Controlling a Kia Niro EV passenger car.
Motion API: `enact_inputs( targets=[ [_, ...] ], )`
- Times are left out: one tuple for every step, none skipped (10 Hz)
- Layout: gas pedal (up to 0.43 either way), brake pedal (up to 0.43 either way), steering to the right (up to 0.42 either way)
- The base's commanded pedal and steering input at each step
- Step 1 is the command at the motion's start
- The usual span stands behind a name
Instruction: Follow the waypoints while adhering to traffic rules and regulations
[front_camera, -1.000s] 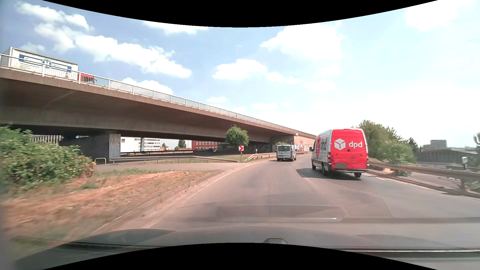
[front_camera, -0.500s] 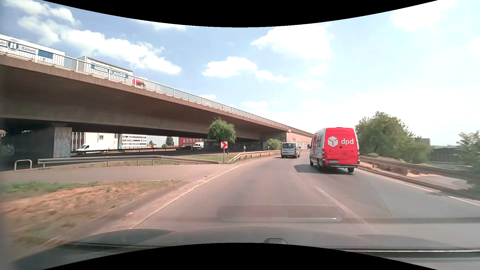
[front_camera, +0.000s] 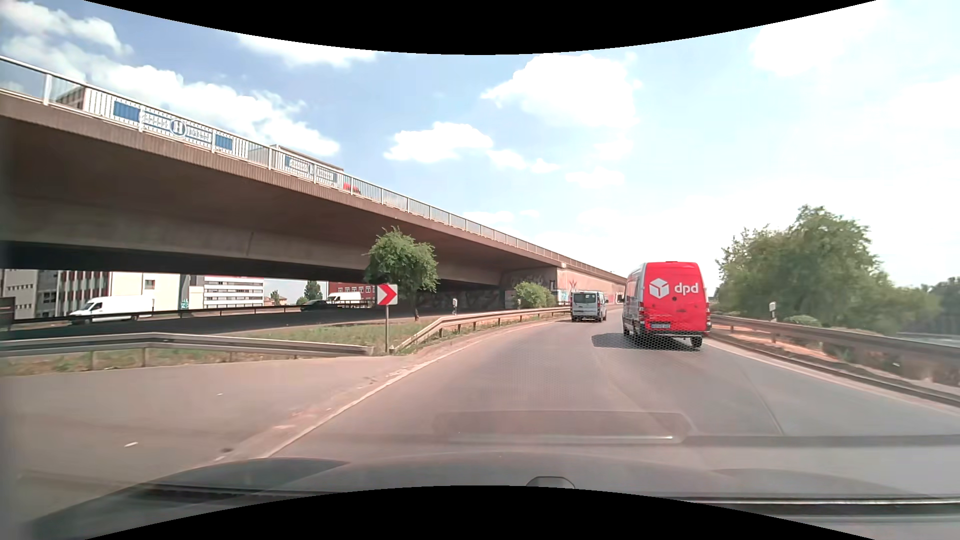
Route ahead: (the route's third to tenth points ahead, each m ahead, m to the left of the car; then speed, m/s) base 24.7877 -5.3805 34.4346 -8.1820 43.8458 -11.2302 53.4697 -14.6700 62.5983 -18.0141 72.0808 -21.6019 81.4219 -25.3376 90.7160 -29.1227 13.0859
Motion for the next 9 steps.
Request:
enact_inputs(
  targets=[
    [0.331, 0.000, 0.039],
    [0.331, 0.000, 0.041],
    [0.331, 0.000, 0.046],
    [0.331, 0.000, 0.053],
    [0.311, 0.000, 0.058],
    [0.311, 0.000, 0.060],
    [0.311, 0.000, 0.062],
    [0.311, 0.000, 0.062],
    [0.311, 0.000, 0.061]
  ],
)
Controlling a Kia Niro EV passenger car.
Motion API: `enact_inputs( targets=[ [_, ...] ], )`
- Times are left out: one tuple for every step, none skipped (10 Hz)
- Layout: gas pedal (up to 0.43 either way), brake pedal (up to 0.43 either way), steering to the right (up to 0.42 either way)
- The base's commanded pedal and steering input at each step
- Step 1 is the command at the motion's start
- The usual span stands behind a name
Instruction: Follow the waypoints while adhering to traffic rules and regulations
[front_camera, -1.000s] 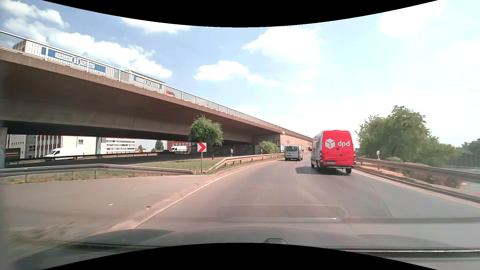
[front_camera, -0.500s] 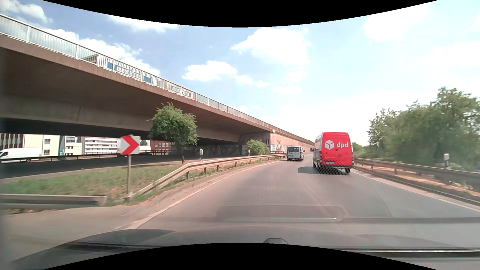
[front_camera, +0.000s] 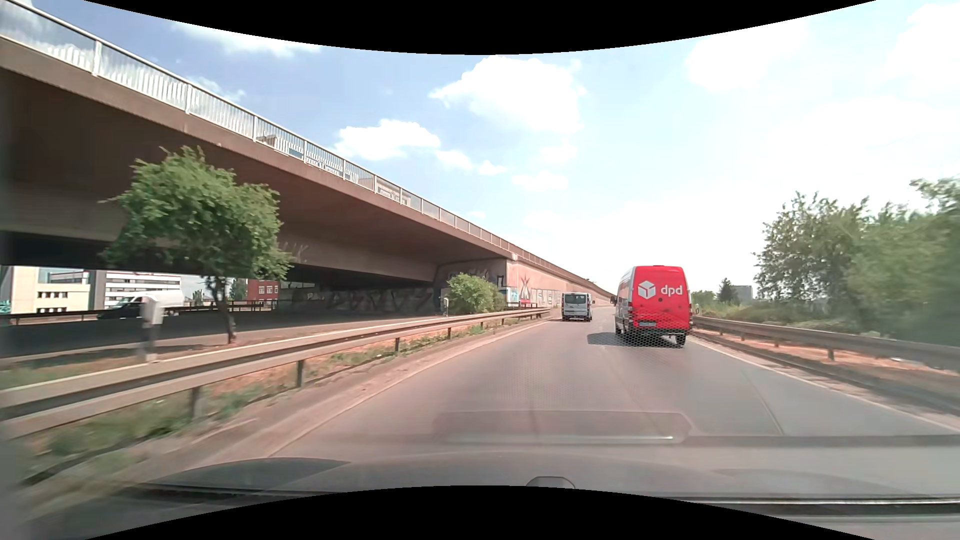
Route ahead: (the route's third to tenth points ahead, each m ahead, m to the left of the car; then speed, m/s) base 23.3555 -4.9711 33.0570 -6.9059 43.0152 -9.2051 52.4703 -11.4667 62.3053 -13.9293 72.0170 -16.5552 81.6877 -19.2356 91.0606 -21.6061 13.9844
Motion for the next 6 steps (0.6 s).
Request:
enact_inputs(
  targets=[
    [0.311, 0.000, 0.061],
    [0.311, 0.000, 0.059],
    [0.311, 0.000, 0.056],
    [0.311, 0.000, 0.052],
    [0.311, 0.000, 0.049],
    [0.311, 0.000, 0.045]
  ],
)
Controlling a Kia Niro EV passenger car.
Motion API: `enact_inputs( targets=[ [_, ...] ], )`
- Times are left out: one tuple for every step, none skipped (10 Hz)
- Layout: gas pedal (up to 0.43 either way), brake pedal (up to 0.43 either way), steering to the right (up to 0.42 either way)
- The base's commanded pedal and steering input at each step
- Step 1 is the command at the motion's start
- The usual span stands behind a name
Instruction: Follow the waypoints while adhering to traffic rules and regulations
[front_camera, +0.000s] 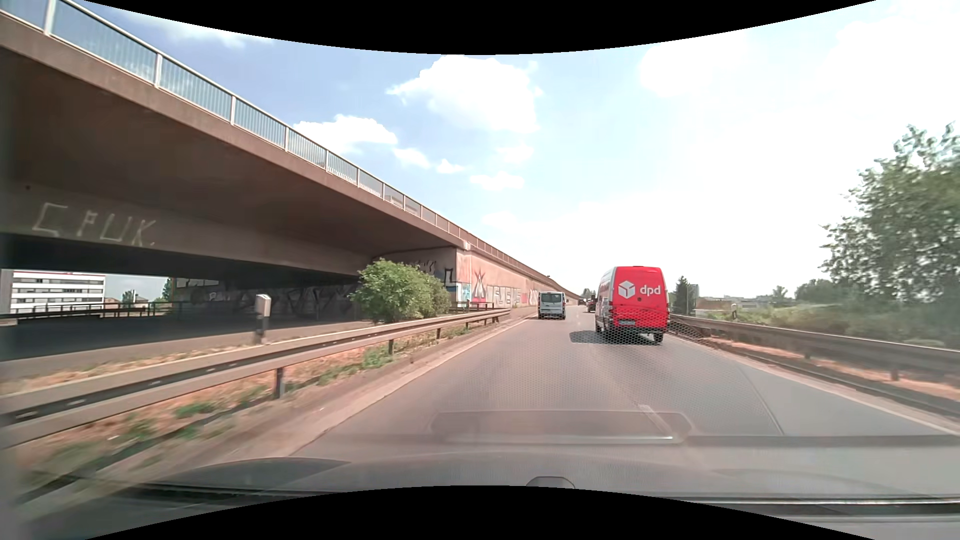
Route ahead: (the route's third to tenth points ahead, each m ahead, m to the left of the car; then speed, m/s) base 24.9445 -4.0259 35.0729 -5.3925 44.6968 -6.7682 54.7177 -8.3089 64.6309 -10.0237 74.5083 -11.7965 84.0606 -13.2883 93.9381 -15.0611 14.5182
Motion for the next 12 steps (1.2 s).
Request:
enact_inputs(
  targets=[
    [0.311, 0.000, 0.042],
    [0.311, 0.000, 0.039],
    [0.311, 0.000, 0.037],
    [0.311, 0.000, 0.034],
    [0.311, 0.000, 0.031],
    [0.311, 0.000, 0.030],
    [0.311, 0.000, 0.030],
    [0.311, 0.000, 0.029],
    [0.311, 0.000, 0.027],
    [0.311, 0.000, 0.023],
    [0.311, 0.000, 0.022],
    [0.311, 0.000, 0.018]
  ],
)
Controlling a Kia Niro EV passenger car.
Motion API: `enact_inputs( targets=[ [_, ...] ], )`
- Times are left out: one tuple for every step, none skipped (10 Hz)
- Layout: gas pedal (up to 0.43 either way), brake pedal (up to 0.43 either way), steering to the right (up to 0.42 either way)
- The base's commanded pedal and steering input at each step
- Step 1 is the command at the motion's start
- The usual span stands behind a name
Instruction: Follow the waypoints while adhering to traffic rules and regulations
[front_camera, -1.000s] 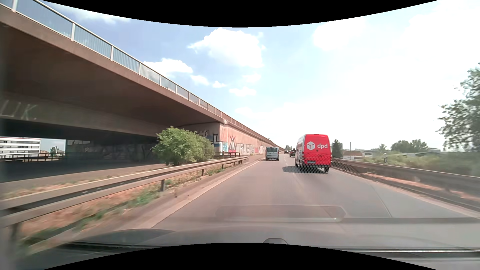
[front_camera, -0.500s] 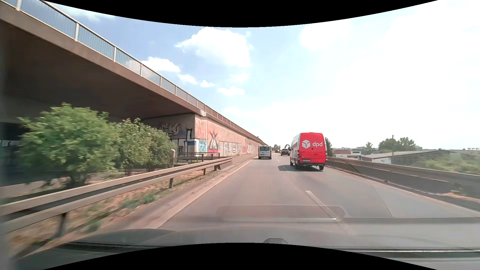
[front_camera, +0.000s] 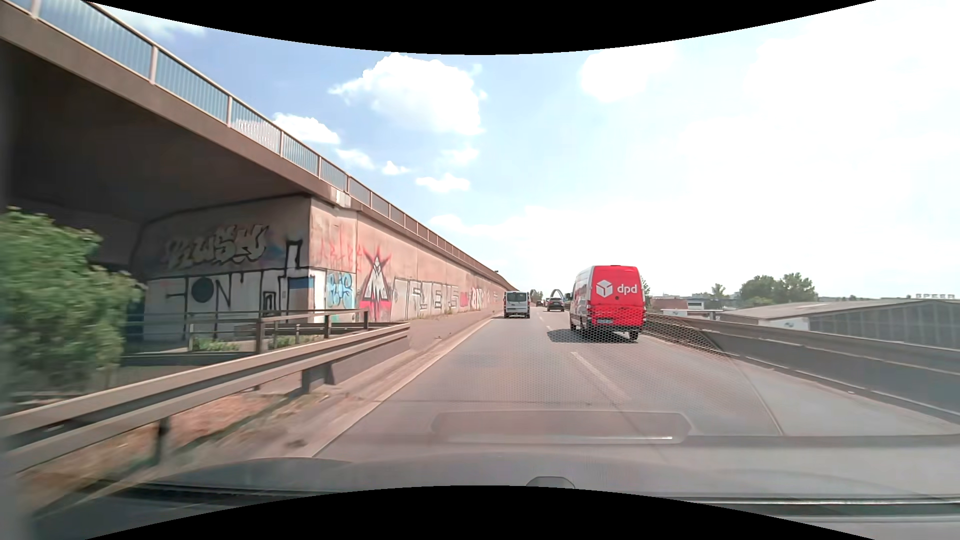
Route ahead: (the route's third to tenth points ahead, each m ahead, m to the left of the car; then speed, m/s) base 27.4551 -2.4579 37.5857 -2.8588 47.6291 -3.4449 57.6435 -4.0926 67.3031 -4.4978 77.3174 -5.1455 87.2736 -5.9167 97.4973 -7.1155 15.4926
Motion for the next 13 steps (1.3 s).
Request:
enact_inputs(
  targets=[
    [0.311, 0.000, 0.010],
    [0.311, 0.000, 0.006],
    [0.299, 0.000, 0.005],
    [0.299, 0.000, 0.003],
    [0.299, 0.000, 0.003],
    [0.299, 0.000, 0.003],
    [0.299, 0.000, 0.003],
    [0.299, 0.000, 0.002],
    [0.299, 0.000, 0.003],
    [0.299, 0.000, 0.004],
    [0.299, 0.000, 0.005],
    [0.299, 0.000, 0.006],
    [0.299, 0.000, 0.006]
  ],
)
